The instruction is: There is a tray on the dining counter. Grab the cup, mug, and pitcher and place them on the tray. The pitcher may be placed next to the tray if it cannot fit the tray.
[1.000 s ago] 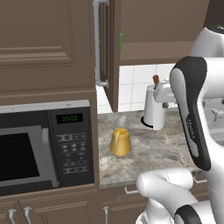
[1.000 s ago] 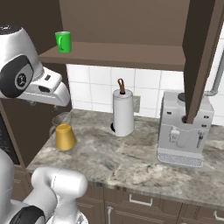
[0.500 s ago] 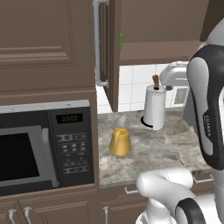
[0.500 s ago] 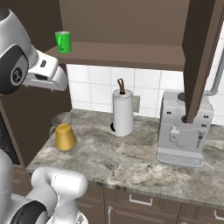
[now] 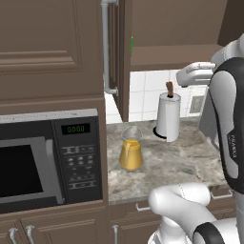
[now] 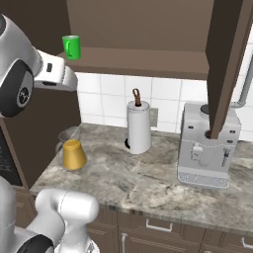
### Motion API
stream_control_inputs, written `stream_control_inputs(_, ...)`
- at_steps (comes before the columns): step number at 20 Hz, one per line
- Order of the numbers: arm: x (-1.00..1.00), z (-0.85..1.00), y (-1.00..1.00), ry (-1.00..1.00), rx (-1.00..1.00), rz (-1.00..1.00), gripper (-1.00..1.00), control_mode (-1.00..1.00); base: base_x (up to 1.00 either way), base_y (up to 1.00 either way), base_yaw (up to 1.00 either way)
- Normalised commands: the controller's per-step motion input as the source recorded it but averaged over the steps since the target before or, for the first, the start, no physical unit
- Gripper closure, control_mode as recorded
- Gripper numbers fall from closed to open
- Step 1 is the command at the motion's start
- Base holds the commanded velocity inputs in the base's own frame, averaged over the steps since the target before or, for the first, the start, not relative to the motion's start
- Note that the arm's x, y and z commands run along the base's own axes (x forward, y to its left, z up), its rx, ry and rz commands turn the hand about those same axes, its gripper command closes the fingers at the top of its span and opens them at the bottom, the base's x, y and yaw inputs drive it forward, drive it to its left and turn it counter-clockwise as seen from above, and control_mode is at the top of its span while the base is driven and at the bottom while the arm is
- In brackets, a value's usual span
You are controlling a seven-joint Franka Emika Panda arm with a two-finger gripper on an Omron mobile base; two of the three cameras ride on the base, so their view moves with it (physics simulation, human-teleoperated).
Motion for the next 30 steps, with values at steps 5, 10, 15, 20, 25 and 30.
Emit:
stream_control_inputs(5,0.67,0.10,0.05,-0.03,0.00,0.02,-1.00,-1.00,0.00,0.00,0.00)
stream_control_inputs(10,0.49,0.26,0.01,-0.02,0.00,0.00,-1.00,-1.00,0.00,0.00,0.00)
stream_control_inputs(15,0.21,0.32,0.10,0.00,0.00,0.00,-1.00,-1.00,0.00,0.00,0.00)
stream_control_inputs(20,0.24,0.06,0.15,0.02,0.00,0.00,-1.00,-1.00,0.00,0.00,0.00)
stream_control_inputs(25,0.26,0.00,0.07,0.00,0.00,0.00,-1.00,-1.00,0.00,0.00,0.00)
stream_control_inputs(30,0.25,0.00,0.06,0.00,0.00,0.00,-1.00,-1.00,0.00,0.00,0.00)
